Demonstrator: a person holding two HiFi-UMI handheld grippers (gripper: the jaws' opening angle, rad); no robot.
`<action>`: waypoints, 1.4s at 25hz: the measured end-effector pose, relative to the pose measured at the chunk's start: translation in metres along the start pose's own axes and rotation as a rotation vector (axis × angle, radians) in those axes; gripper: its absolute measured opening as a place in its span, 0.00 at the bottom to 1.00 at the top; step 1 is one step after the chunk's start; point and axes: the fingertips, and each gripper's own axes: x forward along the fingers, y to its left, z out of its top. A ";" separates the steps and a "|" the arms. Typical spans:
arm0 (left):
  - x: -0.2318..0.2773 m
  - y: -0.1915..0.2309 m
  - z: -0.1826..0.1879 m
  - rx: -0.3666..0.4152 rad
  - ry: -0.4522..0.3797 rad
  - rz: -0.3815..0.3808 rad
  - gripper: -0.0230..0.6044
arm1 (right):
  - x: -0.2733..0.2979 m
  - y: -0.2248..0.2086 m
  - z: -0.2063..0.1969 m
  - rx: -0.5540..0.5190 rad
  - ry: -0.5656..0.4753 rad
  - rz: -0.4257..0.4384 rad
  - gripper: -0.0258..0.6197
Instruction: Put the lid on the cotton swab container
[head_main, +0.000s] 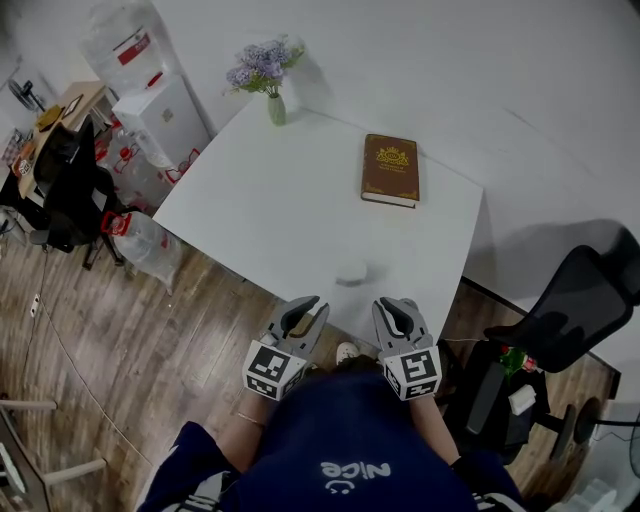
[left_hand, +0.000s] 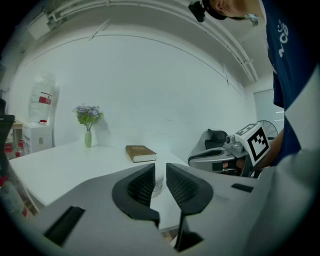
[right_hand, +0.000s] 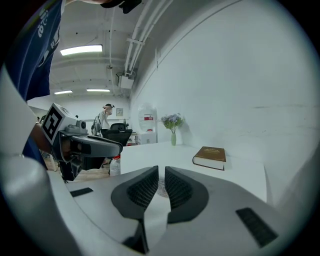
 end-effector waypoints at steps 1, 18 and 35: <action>-0.001 0.000 -0.002 0.009 0.010 0.003 0.12 | 0.000 0.001 0.000 0.000 0.000 -0.002 0.14; -0.006 -0.007 -0.011 0.047 0.058 -0.060 0.07 | -0.006 0.007 -0.006 -0.027 0.029 -0.020 0.13; 0.000 -0.002 -0.013 0.033 0.055 -0.060 0.07 | -0.005 -0.002 -0.006 -0.014 0.026 -0.045 0.13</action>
